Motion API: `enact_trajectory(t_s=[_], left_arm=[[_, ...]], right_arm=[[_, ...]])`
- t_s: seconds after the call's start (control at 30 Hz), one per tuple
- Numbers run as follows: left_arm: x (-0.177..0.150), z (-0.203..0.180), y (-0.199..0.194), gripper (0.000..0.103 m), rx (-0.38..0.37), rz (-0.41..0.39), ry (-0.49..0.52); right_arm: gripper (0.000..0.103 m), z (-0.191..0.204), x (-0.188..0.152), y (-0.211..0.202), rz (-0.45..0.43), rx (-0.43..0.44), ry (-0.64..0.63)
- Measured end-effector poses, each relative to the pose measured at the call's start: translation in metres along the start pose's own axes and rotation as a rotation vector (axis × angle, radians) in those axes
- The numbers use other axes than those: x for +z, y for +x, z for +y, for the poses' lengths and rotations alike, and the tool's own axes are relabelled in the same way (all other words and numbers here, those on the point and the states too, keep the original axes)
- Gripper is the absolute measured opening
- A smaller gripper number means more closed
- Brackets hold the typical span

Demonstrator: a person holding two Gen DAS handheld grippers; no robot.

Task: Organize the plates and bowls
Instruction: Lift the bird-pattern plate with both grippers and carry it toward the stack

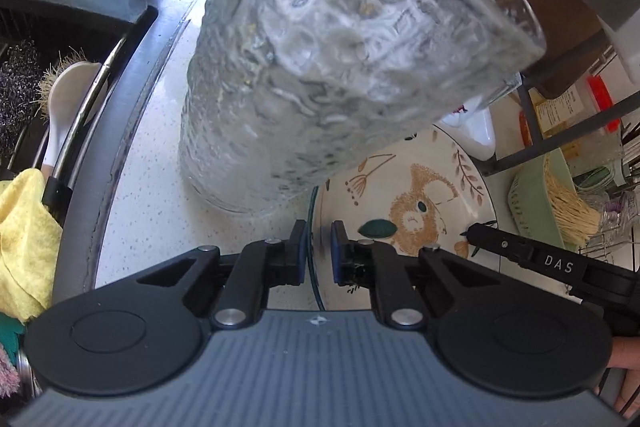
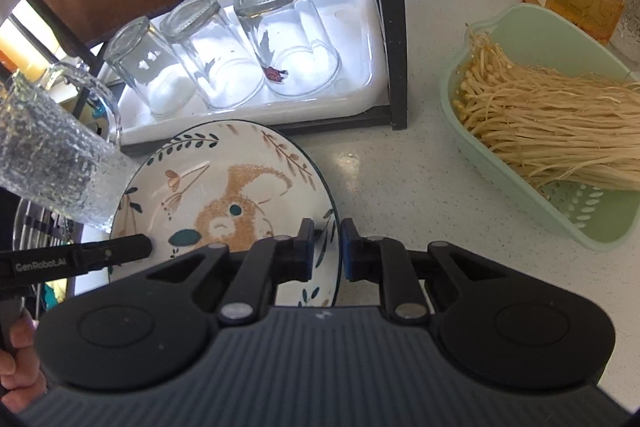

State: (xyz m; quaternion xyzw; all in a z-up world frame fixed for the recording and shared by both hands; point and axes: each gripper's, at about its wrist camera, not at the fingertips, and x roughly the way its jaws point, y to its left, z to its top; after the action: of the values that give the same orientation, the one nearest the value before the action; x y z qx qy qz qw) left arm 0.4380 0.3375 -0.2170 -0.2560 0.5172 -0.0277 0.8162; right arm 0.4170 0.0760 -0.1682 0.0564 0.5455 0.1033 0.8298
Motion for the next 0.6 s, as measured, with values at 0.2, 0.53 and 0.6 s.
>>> enact_trajectory(t_s=[0.2,0.53,0.6], left_arm=[[-0.003,-0.004,-0.003,0.014,-0.006,0.0,0.044],[-0.006,-0.001,-0.016,0.014,-0.048,-0.02,-0.002],[-0.006,0.0,-0.019,0.014,-0.058,-0.025,-0.02]], right_arm=[[0.017,-0.003,0.002,-0.001,0.017,0.02,-0.008],[0.017,-0.006,0.009,-0.017,0.028,0.024,-0.02],[0.017,-0.007,0.01,-0.023,0.016,0.029,-0.019]])
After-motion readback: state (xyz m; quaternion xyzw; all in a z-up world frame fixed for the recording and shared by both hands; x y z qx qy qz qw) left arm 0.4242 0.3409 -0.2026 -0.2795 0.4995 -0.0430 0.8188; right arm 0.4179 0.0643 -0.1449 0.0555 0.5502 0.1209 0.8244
